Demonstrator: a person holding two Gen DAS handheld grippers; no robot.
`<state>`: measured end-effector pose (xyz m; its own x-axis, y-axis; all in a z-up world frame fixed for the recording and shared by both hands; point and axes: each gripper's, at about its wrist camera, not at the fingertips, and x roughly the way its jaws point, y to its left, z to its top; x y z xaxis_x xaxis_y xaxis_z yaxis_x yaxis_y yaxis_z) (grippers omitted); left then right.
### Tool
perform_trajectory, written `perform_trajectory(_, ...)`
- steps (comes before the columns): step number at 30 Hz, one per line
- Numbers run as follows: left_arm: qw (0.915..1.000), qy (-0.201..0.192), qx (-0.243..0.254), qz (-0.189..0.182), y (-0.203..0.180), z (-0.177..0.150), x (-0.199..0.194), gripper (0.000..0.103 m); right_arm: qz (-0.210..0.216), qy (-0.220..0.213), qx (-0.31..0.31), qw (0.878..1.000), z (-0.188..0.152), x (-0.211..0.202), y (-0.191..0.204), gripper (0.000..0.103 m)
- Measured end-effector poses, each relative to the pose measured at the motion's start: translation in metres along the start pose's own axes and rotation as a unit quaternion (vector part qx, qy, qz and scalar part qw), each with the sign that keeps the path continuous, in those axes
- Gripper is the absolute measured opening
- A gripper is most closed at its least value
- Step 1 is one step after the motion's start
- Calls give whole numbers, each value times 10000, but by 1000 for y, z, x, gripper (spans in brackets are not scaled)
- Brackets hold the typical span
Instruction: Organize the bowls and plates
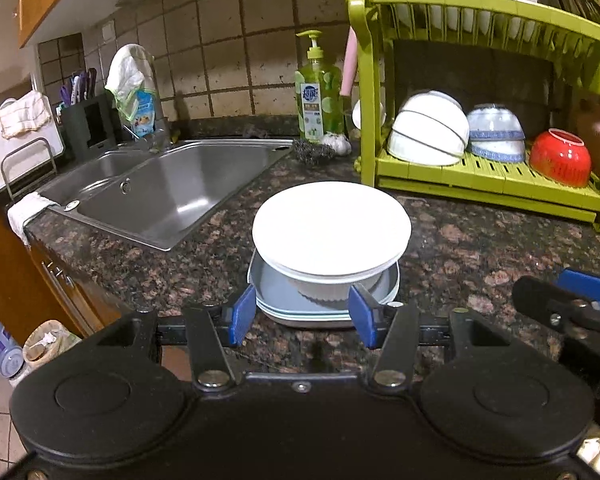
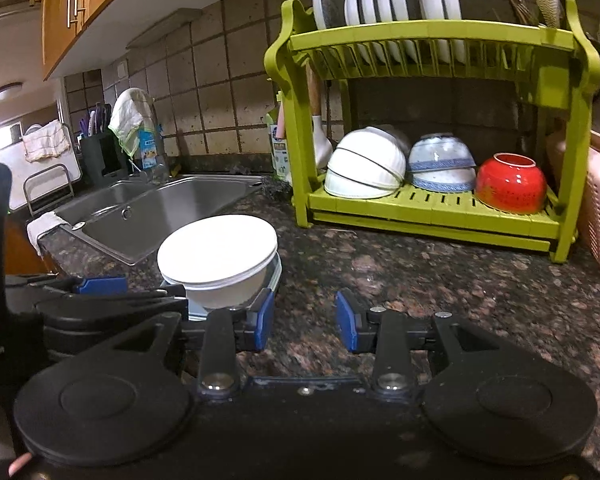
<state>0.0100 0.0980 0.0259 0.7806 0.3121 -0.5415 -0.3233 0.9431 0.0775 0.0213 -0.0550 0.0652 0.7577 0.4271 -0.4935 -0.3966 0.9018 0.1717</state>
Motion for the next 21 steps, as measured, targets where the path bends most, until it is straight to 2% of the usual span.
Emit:
perform_trajectory(10,9998,150,85,-75,-2,-11,13,58,-138,-115,-320,9993,-13,-4,7,40)
perform_trajectory(16,9994,222,-148,-240,8,-9,18,58,-175,-13,-415,9990,-16,4,11,40)
perform_trajectory(21,9989,221,-301,-282,13,-10,18,58,-204,95,-234,9995,-15,12,10,41)
